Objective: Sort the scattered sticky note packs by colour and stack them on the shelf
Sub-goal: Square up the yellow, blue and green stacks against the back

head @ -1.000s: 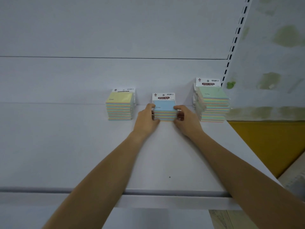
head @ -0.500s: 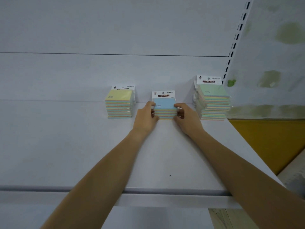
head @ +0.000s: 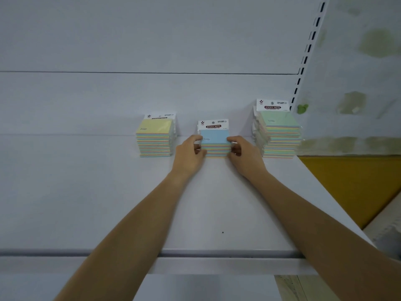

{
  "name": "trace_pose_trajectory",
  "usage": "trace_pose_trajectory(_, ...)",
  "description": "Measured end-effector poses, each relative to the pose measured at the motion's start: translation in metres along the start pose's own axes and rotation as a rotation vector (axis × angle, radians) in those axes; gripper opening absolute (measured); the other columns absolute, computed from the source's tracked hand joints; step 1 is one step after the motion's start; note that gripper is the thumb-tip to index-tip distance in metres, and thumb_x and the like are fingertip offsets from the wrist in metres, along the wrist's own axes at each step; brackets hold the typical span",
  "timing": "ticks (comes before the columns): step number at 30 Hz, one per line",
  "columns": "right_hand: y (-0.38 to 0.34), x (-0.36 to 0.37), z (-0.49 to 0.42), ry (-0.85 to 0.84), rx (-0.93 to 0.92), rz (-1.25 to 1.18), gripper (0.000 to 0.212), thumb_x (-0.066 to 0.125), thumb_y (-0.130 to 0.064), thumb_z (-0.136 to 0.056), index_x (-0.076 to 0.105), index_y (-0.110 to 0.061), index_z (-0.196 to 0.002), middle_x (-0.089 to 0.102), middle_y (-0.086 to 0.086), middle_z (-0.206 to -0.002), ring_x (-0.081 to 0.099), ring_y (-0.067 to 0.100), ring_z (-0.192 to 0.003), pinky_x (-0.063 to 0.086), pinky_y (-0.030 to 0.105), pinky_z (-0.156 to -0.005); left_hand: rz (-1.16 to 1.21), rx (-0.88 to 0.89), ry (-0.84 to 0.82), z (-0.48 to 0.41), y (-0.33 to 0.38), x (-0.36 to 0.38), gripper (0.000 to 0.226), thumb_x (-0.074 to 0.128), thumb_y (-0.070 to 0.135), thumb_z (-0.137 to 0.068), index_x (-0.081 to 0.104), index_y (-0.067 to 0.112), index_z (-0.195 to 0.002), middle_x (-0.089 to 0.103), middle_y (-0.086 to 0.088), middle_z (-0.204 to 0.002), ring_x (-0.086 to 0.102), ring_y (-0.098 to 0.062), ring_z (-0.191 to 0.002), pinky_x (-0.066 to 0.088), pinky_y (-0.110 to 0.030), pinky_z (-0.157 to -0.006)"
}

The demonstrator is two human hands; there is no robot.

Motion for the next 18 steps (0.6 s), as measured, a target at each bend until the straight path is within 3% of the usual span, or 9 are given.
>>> trace_pose_trajectory(5, -0.002, -0.001, 0.002, -0.005, -0.011, -0.006, 0.041, 0.051, -0.002, -0.085, 0.052, -0.012, -0.125, 0.065, 0.015, -0.115, 0.061, 0.027, -0.105, 0.041, 0.022, -0.088, -0.009, -0.005, -0.019, 0.000, 0.000, -0.001, 0.043, 0.058, 0.005, -0.084, 0.051, 0.006, -0.125, 0.065, -0.016, -0.119, 0.062, -0.025, -0.107, 0.032, -0.006, -0.072)
trace_pose_trajectory(9, -0.002, 0.000, 0.001, -0.009, -0.016, 0.016, 0.041, 0.050, -0.001, -0.086, 0.052, -0.012, -0.125, 0.065, 0.015, -0.115, 0.061, 0.027, -0.107, 0.040, 0.022, -0.088, -0.024, 0.014, -0.040, 0.001, -0.001, 0.000, 0.045, 0.057, 0.000, -0.082, 0.050, 0.005, -0.126, 0.065, -0.017, -0.117, 0.062, -0.027, -0.105, 0.034, -0.008, -0.072)
trace_pose_trajectory(14, -0.004, 0.003, 0.003, 0.013, -0.061, 0.121, 0.047, 0.052, -0.007, -0.085, 0.044, -0.013, -0.131, 0.058, 0.015, -0.122, 0.052, 0.029, -0.115, 0.038, 0.028, -0.093, -0.030, 0.001, -0.038, 0.003, 0.001, 0.000, 0.047, 0.056, 0.001, -0.081, 0.048, 0.008, -0.126, 0.066, -0.017, -0.113, 0.063, -0.029, -0.102, 0.044, -0.024, -0.086)
trace_pose_trajectory(18, -0.018, -0.003, 0.010, 0.159, -0.213, 0.175, 0.047, 0.052, -0.005, -0.084, 0.046, -0.009, -0.131, 0.050, 0.012, -0.134, 0.043, 0.027, -0.125, 0.025, 0.019, -0.094, -0.107, 0.074, 0.001, 0.003, 0.008, -0.005, 0.054, 0.059, 0.012, -0.080, 0.043, 0.006, -0.131, 0.057, -0.017, -0.125, 0.052, -0.033, -0.116, 0.040, -0.036, -0.098)
Point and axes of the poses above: each hand's wrist, its own z-axis away from the middle knuckle, its own x-axis out of the palm, y = z × x, the point moved 2 cm from there along -z, towards the middle knuckle
